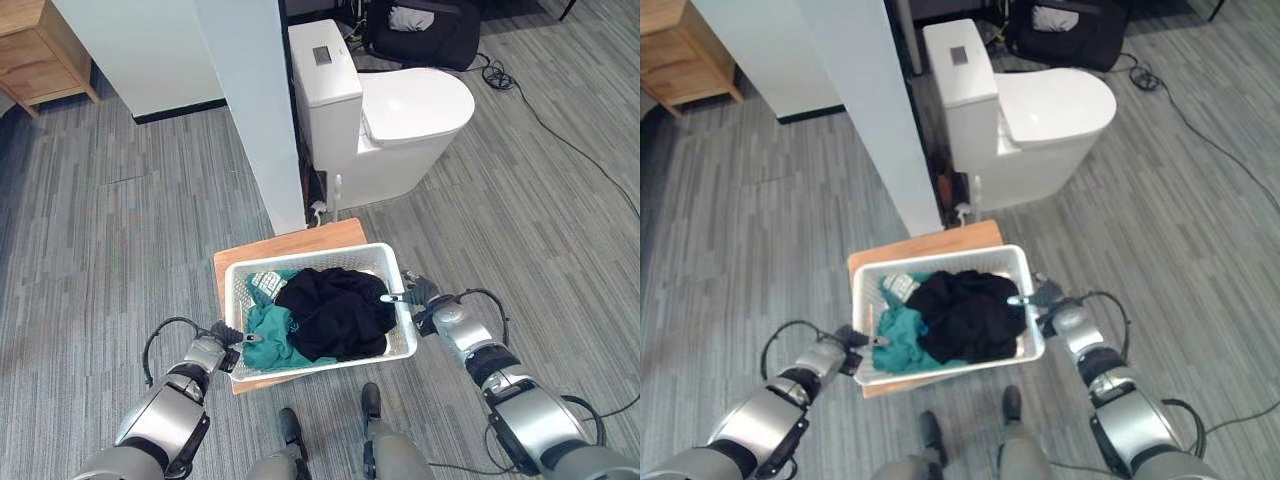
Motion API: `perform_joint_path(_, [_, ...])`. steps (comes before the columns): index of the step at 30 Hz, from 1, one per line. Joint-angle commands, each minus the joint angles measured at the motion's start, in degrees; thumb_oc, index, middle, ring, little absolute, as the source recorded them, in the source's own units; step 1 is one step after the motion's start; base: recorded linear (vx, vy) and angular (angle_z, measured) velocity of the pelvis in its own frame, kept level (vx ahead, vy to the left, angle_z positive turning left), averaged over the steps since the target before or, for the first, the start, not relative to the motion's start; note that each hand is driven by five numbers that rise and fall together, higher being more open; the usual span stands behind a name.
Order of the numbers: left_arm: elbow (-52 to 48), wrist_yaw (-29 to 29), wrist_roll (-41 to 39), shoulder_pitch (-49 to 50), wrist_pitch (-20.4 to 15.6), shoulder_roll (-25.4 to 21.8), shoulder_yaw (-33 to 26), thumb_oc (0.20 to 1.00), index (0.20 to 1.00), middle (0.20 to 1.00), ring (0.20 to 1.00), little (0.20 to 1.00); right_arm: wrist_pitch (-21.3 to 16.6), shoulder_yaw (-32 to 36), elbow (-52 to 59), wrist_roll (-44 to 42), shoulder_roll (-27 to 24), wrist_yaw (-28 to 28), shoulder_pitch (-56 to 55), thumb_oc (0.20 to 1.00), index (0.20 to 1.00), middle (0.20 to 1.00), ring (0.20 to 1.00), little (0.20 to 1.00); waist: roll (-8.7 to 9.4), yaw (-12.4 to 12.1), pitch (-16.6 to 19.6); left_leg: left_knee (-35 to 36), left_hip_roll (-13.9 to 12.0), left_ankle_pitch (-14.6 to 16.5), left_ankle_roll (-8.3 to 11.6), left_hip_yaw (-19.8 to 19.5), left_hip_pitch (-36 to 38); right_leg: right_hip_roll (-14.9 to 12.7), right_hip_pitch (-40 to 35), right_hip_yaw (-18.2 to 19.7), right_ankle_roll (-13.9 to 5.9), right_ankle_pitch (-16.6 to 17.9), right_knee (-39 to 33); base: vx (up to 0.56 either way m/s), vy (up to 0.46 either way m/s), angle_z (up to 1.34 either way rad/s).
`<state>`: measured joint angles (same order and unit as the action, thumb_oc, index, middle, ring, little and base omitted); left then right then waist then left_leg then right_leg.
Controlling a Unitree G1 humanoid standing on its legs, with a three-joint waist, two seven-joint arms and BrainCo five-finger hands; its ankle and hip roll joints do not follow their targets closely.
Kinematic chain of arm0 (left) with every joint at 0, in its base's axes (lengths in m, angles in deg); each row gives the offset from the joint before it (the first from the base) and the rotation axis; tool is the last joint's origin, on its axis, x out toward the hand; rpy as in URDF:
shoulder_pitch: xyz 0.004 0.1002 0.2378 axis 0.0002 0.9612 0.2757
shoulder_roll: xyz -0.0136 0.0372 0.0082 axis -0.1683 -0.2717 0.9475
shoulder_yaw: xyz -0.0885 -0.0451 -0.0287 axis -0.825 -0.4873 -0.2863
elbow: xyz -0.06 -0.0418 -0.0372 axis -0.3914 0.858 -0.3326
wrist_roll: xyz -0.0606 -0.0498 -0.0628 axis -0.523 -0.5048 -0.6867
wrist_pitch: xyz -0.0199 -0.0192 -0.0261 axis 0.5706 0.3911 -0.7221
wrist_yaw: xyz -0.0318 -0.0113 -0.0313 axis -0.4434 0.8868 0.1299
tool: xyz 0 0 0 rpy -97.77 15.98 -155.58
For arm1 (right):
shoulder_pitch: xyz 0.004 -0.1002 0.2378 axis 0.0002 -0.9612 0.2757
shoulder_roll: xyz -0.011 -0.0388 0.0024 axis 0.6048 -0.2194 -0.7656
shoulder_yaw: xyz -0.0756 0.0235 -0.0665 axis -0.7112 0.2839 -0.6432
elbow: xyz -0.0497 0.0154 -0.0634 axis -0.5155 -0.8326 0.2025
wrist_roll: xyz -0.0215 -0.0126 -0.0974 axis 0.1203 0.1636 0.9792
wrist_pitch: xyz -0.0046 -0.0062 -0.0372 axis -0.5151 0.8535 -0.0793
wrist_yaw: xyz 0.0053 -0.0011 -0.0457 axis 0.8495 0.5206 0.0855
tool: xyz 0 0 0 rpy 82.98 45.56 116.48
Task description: Grab the laundry basket,head to the washer,open it,put in the laundry and shut it.
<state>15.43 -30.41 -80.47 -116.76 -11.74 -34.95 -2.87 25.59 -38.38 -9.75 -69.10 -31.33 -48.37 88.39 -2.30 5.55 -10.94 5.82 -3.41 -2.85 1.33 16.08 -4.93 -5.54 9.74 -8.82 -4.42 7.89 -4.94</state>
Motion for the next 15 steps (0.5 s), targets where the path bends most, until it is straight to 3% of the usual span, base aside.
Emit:
perform_joint_path(1, [4.99, 0.28, 0.93, -4.21, -1.14, 1.95, 0.68, 1.000, 1.000, 1.000, 1.000, 1.000, -0.72, -0.58, -1.72, -3.45, 1.32, 1.09, 1.68, 1.000, 1.000, 1.000, 1.000, 1.000, 0.89, 0.48, 2.11, -0.82, -2.22, -0.38, 2.67, -1.14, 0.59, -4.67, -3.36, -1.11, -6.10, 0.16, -0.06, 0.03, 0.006, 0.02])
perform_joint_path(15, [8.79, 1.93, 1.67, -4.62, 0.06, 2.89, 1.15, 1.000, 1.000, 1.000, 1.000, 1.000, 1.04, -2.98, -22.49, -8.12, 5.12, 6.16, 5.29, 1.000, 1.000, 1.000, 1.000, 1.000, 1.66, -0.63, 3.11, -0.82, -1.75, -0.38, 2.39, -1.82, 0.71, -5.10, -3.85, -1.91, -5.96, 0.44, -0.06, -0.01, -0.002, 0.02])
